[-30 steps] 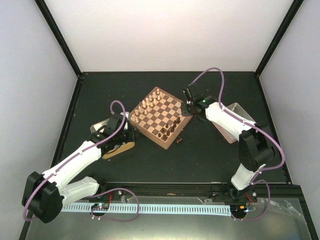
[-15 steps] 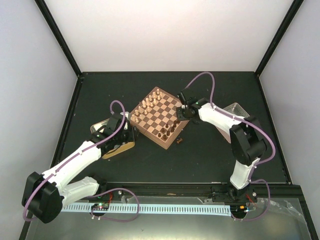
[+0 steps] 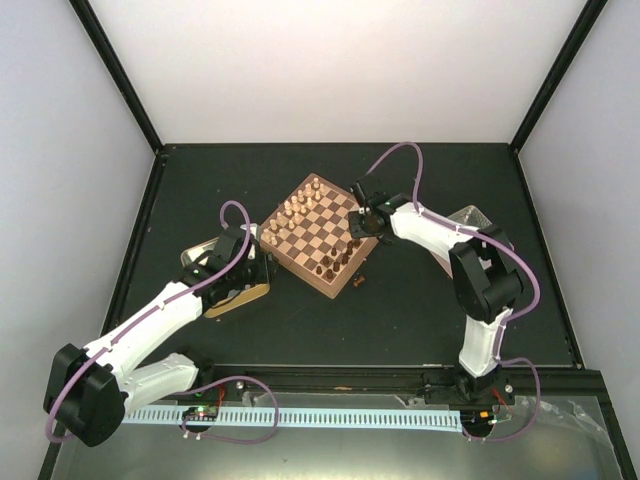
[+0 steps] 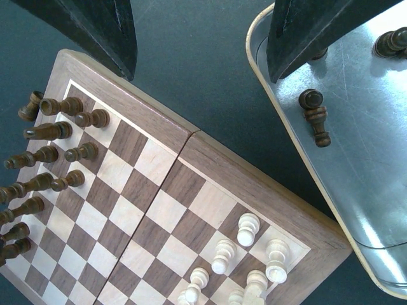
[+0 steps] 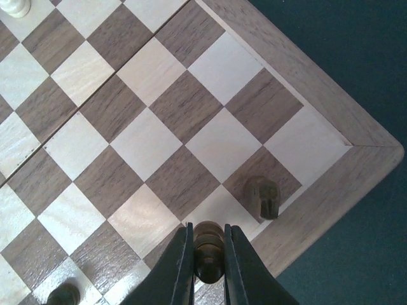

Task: Set up the chess pieces on the board
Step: Place the chess piece on the chessboard.

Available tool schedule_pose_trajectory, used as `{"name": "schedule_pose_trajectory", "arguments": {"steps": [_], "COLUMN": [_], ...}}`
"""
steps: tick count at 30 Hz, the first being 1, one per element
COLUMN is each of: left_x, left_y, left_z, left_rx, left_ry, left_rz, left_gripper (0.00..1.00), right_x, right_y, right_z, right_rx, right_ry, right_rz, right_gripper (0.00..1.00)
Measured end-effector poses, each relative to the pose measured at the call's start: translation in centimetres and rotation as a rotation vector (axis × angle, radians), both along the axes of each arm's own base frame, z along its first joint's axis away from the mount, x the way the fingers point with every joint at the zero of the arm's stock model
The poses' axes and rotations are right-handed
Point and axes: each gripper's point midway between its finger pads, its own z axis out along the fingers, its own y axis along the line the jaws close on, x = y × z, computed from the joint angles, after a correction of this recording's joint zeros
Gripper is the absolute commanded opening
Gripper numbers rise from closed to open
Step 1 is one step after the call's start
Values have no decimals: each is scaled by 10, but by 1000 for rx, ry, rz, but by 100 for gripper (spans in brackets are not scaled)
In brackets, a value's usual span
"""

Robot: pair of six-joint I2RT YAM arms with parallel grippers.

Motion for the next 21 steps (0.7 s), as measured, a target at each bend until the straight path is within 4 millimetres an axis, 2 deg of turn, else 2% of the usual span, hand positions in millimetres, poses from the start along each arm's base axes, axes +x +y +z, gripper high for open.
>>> {"name": "schedule_pose_trajectory", "arguments": {"steps": [12, 21], "left_x": [0, 0], "left_y": [0, 0], "left_z": [0, 0], "left_rx": [1, 1], "left_ry": [0, 0], "left_rz": [0, 0], "left_gripper": [58, 58], "right_x": [8, 8], "right_y": [0, -3], "right_z": [-9, -4], "right_rx": [-27, -46], "right_ry": [6, 9], "right_rz": [-19, -27], "right_gripper": [16, 18]}}
